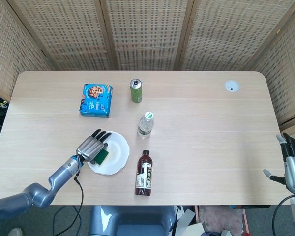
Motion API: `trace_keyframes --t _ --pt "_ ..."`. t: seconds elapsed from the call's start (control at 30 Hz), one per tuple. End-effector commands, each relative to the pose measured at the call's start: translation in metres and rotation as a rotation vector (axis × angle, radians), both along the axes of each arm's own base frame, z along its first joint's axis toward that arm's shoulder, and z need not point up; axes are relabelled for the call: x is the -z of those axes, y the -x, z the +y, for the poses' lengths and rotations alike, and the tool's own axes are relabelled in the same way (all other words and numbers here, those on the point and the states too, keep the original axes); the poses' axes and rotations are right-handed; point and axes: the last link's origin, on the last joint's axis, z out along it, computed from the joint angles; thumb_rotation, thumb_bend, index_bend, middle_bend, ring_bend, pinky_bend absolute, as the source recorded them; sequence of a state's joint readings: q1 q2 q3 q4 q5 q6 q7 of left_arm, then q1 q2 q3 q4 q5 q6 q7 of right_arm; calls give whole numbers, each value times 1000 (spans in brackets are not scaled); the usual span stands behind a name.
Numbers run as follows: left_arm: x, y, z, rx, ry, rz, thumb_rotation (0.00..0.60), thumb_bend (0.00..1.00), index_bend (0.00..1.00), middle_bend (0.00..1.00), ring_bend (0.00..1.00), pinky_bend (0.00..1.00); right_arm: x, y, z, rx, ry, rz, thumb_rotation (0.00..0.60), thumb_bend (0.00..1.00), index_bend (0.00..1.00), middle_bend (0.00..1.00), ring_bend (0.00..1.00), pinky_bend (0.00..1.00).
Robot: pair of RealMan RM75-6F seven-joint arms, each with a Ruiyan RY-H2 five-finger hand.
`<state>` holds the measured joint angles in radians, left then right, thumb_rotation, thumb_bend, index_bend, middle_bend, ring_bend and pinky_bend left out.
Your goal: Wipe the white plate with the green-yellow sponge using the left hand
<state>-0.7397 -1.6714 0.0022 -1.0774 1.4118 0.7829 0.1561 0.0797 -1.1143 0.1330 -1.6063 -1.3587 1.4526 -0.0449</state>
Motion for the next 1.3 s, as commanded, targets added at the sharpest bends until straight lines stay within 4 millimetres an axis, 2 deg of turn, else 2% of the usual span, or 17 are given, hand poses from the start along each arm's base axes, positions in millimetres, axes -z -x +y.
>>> trace_keyframes --t 0.03,0.17,0.27,0.5,0.67,0.83,1.13,1.2,1.3 --pt "-3 -6 1 9 -12 -19 600 125 601 31 0 0 0 0 0 1 0 -1 600 0 0 0 0 0" --pt "-15 -18 5 41 -40 -51 600 125 601 31 0 0 0 0 0 0 -2 -2 600 0 0 0 0 0" --pt "-17 -25 7 53 -41 -51 600 125 601 31 0 0 1 -1 1 -2 -4 -1 600 0 0 0 0 0" --pt "7 -23 4 15 2 -20 600 125 609 31 0 0 1 0 0 3 -3 -1 600 0 0 0 0 0" --pt "16 -21 4 11 12 1 600 124 609 31 0 0 1 1 -1 8 -3 -2 600 0 0 0 0 0" --pt "11 -23 7 12 -3 -4 600 125 609 31 0 0 0 1 -1 7 -1 -5 600 0 0 0 0 0" --pt "-11 -43 15 34 -42 -75 600 124 609 31 0 0 0 -1 0 2 0 -8 600 0 0 0 0 0" --pt "-11 -47 16 41 -45 -72 600 125 609 31 0 0 0 -1 0 2 -1 -7 600 0 0 0 0 0" --pt "2 -49 15 27 -23 -57 600 125 609 30 0 0 0 0 0 5 -3 -6 600 0 0 0 0 0"
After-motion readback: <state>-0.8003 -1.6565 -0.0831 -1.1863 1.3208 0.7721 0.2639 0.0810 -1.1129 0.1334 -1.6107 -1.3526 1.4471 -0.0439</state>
